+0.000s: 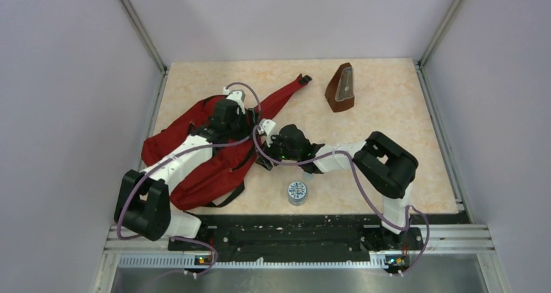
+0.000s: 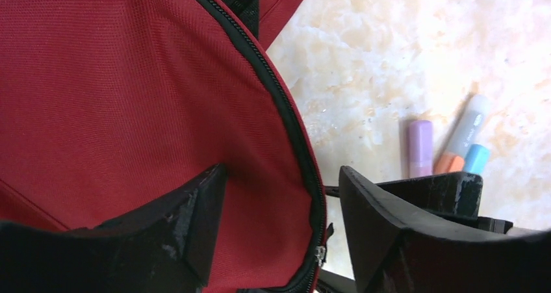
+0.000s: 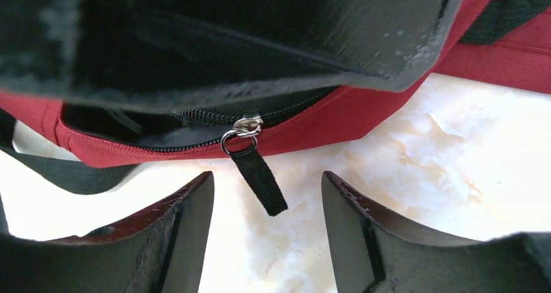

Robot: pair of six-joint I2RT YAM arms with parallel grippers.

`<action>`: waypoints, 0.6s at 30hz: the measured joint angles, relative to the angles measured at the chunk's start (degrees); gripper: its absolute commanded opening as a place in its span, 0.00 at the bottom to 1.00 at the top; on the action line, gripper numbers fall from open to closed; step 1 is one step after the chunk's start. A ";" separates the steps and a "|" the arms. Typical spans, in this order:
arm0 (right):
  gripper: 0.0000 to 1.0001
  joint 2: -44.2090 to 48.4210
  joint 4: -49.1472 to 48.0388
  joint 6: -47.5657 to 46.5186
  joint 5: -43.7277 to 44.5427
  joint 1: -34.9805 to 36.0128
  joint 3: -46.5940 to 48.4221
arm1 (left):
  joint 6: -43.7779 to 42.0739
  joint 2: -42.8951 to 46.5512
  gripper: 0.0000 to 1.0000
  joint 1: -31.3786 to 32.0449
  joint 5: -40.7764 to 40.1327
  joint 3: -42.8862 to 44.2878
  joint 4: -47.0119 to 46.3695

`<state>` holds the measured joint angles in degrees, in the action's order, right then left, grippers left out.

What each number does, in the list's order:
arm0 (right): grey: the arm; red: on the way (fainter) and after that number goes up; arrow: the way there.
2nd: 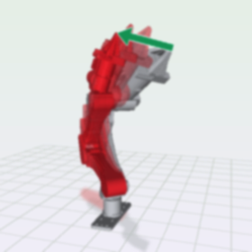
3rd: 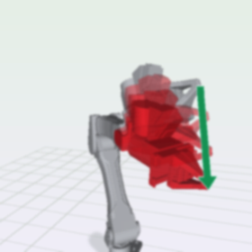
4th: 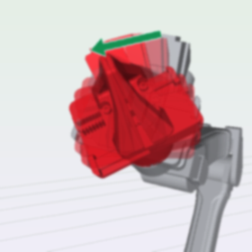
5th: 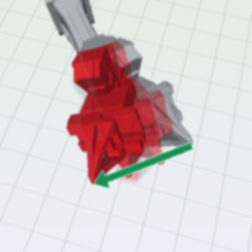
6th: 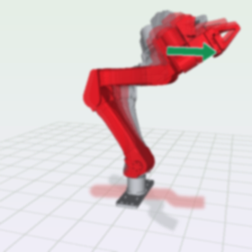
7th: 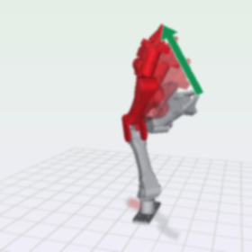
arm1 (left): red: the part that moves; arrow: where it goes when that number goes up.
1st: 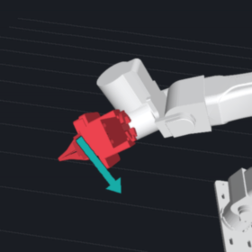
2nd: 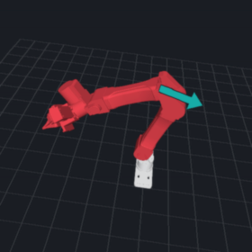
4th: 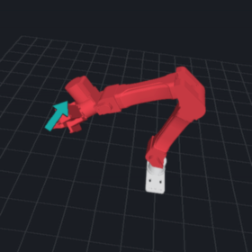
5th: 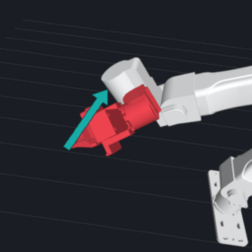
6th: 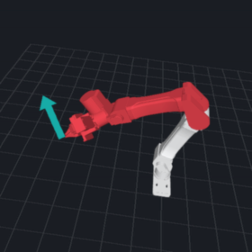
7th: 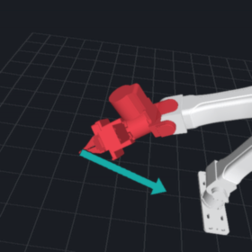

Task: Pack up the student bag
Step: Zip the student bag at the center of the board.

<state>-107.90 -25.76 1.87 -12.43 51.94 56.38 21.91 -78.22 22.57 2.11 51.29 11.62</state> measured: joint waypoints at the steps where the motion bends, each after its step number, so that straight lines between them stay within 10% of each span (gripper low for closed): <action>1: 0.55 -0.52 -0.42 -0.70 -0.26 -0.02 0.02 | -0.22 -0.57 0.62 0.11 -0.17 0.24 0.11; 9: 0.00 -2.27 -4.44 -3.48 -3.48 -0.07 0.00 | -1.01 -5.29 0.34 0.52 -2.91 3.91 3.41; 18: 0.00 -0.13 -10.21 -1.07 -6.19 -0.04 -3.91 | -0.46 -6.19 0.03 0.52 -4.31 3.87 3.32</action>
<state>-108.03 -35.97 0.80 -18.61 51.90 52.47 21.45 -84.40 23.09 -2.20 55.16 14.94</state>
